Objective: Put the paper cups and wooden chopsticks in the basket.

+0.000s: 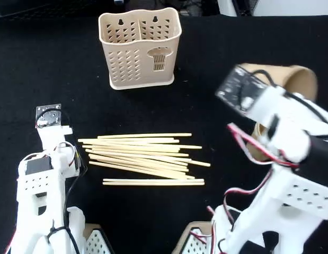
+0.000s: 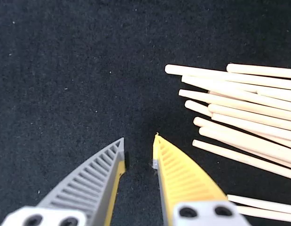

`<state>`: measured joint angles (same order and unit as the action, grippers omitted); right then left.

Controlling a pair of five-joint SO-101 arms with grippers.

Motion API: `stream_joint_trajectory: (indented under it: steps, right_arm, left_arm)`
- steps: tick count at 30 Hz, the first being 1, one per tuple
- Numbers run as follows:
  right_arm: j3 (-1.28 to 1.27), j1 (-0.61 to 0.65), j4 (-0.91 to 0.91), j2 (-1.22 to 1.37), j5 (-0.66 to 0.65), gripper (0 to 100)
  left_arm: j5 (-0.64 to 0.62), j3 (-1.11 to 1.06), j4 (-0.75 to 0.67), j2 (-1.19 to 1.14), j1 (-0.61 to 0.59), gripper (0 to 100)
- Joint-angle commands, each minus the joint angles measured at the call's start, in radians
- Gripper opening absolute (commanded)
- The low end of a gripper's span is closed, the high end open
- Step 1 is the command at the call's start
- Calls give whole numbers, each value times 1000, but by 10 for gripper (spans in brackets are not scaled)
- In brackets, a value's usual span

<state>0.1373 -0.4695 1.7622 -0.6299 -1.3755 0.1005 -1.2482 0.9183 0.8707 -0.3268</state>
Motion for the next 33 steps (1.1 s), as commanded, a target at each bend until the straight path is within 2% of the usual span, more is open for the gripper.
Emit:
stream_joint_trajectory:
  steps: [1, 6, 11, 17, 27, 33]
  right_arm:
    - [-16, -146, -3, -8, -178, 12]
    - [-56, -232, -3, -8, -327, 12]
    - [-74, -276, -80, -8, -404, 12]
    - [-194, -288, -129, -10, -463, 12]
    - [-209, -327, -132, -10, -555, 12]
    - [-265, -327, -186, -10, -557, 12]
  left_arm:
    - [-6, 7, -20, 15, 8, 115]
    - [-6, 7, -20, 9, 8, 115]
    - [-6, 7, -18, 9, 8, 114]
    - [-6, -7, -21, 15, 10, 116]
    - [-6, -12, -21, 17, 10, 115]
    - [-6, -13, -21, 17, 10, 114]
